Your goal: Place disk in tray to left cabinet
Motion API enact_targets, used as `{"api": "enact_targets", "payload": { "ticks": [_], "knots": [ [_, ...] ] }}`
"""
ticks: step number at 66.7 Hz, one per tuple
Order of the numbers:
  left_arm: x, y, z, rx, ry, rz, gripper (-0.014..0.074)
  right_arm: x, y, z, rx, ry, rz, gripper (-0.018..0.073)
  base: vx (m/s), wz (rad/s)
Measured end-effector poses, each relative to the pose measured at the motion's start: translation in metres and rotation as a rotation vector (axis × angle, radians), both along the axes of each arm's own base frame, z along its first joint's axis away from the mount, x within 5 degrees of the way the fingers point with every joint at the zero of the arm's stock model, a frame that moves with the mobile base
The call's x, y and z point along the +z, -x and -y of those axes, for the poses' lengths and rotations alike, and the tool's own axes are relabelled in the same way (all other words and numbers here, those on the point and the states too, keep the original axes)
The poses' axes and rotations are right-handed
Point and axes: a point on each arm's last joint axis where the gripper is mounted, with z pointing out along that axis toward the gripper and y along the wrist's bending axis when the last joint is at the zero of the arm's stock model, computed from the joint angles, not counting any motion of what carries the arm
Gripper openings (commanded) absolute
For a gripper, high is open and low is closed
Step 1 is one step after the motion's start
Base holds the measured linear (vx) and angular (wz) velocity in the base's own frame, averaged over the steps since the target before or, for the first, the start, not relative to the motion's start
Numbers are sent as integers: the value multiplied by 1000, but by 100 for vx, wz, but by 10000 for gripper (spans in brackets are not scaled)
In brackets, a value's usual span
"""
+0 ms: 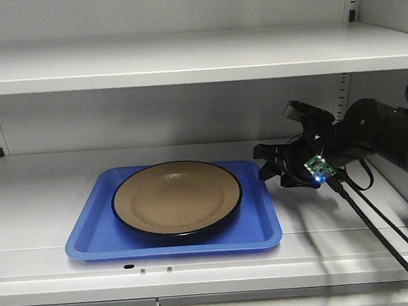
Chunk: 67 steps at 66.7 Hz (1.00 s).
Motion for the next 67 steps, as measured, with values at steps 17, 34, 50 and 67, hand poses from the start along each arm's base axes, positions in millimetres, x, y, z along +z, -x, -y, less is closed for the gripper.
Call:
{"api": "enact_targets", "payload": {
  "ticks": [17,34,50,67],
  "knots": [
    [-46,29,-1,-6,-32,19,-7,0,0,0,1,0,-2,369,0,0],
    [-54,50,0,-16,-33,112,-6,0,0,0,2,1,-4,369,0,0],
    [-59,52,0,-22,-34,75,-6,-1,1,0,4,2,-8,369,0,0],
    [-59,52,0,-22,-34,74,-6,-1,1,0,6,3,-11,369,0,0]
  ]
}}
